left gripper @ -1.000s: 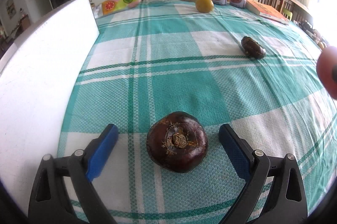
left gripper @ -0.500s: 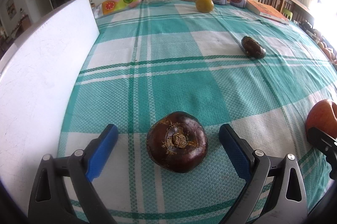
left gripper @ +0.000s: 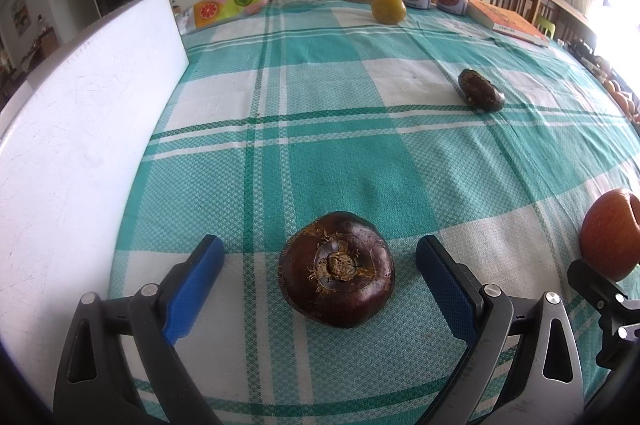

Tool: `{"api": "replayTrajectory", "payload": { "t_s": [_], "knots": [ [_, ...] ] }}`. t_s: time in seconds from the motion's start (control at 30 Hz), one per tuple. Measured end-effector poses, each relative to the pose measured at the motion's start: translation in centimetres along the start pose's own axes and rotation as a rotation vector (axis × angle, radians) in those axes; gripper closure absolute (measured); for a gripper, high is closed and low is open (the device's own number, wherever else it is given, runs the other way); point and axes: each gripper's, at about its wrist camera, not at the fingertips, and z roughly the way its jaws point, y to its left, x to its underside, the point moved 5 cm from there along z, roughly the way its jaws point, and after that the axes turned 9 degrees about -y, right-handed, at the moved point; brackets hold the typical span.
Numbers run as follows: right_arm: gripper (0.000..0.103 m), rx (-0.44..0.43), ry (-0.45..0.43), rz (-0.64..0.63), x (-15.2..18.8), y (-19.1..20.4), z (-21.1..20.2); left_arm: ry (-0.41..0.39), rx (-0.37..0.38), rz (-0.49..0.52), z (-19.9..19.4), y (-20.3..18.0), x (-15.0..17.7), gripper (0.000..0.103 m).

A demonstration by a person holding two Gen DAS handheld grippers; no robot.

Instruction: Organize fruits

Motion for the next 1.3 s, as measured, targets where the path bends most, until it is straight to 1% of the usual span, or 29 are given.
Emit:
{"api": "replayTrajectory", "payload": {
  "t_s": [0.07,0.1,0.17,0.2,0.27,0.3,0.33,0.37,0.43,0.47,0.57,0.67,0.7,0.73,0.77,0.8,0.83,0.87,0.9,0.97,1.0,1.07,1.13,1.23,1.3],
  "knots": [
    [0.000,-0.016,-0.008,0.013,0.0,-0.2,-0.2,0.001,0.006,-0.004,0.0,0.1,0.0,0.005],
    [0.000,-0.044,-0.019,0.032,-0.1,-0.4,-0.4,0.002,0.013,-0.005,0.0,0.1,0.0,0.005],
    [0.000,-0.115,-0.056,0.116,-0.3,-1.5,-1.6,0.050,0.068,0.000,-0.3,0.3,0.0,0.006],
    [0.000,-0.142,-0.089,0.174,-0.5,-2.4,-2.5,0.062,0.112,-0.050,-0.8,0.9,-0.1,0.006],
    [0.000,-0.190,-0.172,0.276,-1.1,-4.2,-4.4,0.047,0.240,-0.206,-2.5,2.3,0.0,0.006],
    [0.000,-0.196,-0.204,0.311,-1.3,-5.0,-5.1,0.036,0.278,-0.261,-3.1,2.7,0.1,0.006],
    [0.000,-0.193,-0.224,0.339,-1.4,-5.7,-5.5,0.032,0.279,-0.275,-3.3,3.1,0.3,0.006],
    [0.000,-0.190,-0.230,0.357,-1.5,-6.1,-5.5,0.035,0.260,-0.249,-3.3,3.0,0.4,0.006],
    [0.000,-0.201,-0.208,0.361,-1.6,-6.0,-4.8,0.047,0.221,-0.147,-2.7,2.1,0.7,0.007],
    [0.000,-0.204,-0.194,0.342,-1.6,-5.5,-4.5,0.054,0.202,-0.106,-2.4,1.6,0.8,0.007],
    [0.000,-0.178,-0.178,0.202,-1.8,-2.9,-4.2,0.031,0.153,-0.045,-1.9,0.5,0.4,0.008],
    [0.000,-0.129,-0.128,0.095,-1.2,-1.0,-2.9,0.009,0.082,-0.007,-1.5,0.2,-0.4,0.009],
    [0.000,-0.111,-0.110,0.081,-1.0,-0.7,-2.4,0.002,0.060,0.011,-1.4,0.1,-0.5,0.013],
    [0.000,-0.100,-0.097,0.077,-0.9,-0.7,-2.0,0.000,0.049,0.029,-1.4,0.0,-0.6,0.023],
    [0.001,-0.098,-0.089,0.080,-0.9,-0.7,-1.8,0.012,0.054,0.046,-1.2,-0.2,-0.5,0.056],
    [0.011,-0.101,-0.088,0.086,-0.8,-0.9,-1.7,0.030,0.049,0.061,-1.0,-0.4,-0.3,0.054],
    [0.024,-0.092,-0.086,0.089,-0.7,-1.2,-1.6,0.016,0.045,0.068,-1.2,-0.4,-0.2,0.054],
    [0.032,-0.090,-0.086,0.096,-0.6,-1.4,-1.6,0.021,0.049,0.072,-1.4,-0.5,0.0,0.054],
    [0.033,-0.096,-0.084,0.111,-0.5,-1.6,-1.8,0.028,0.068,0.061,-1.7,-0.5,0.2,0.055],
    [0.033,-0.120,-0.080,0.151,-0.1,-2.1,-2.2,0.057,0.140,-0.010,-2.9,-0.3,0.6,0.055],
    [0.033,-0.159,-0.078,0.191,0.1,-2.3,-2.5,0.076,0.190,-0.062,-3.7,-0.2,0.8,0.055],
    [0.033,-0.265,-0.079,0.292,0.3,-2.6,-3.4,0.120,0.305,-0.170,-6.0,0.2,1.1,0.055],
    [0.033,-0.351,-0.071,0.353,0.5,-1.8,-4.6,0.143,0.402,-0.222,-9.2,0.7,1.2,0.055],
    [0.033,-0.486,-0.032,0.372,0.5,1.8,-6.5,0.125,0.494,-0.256,-15.3,2.2,0.9,0.055],
    [0.033,-0.579,-0.008,0.338,-0.3,5.9,-8.0,0.091,0.515,-0.295,-19.0,4.5,0.4,0.055]
  ]
}}
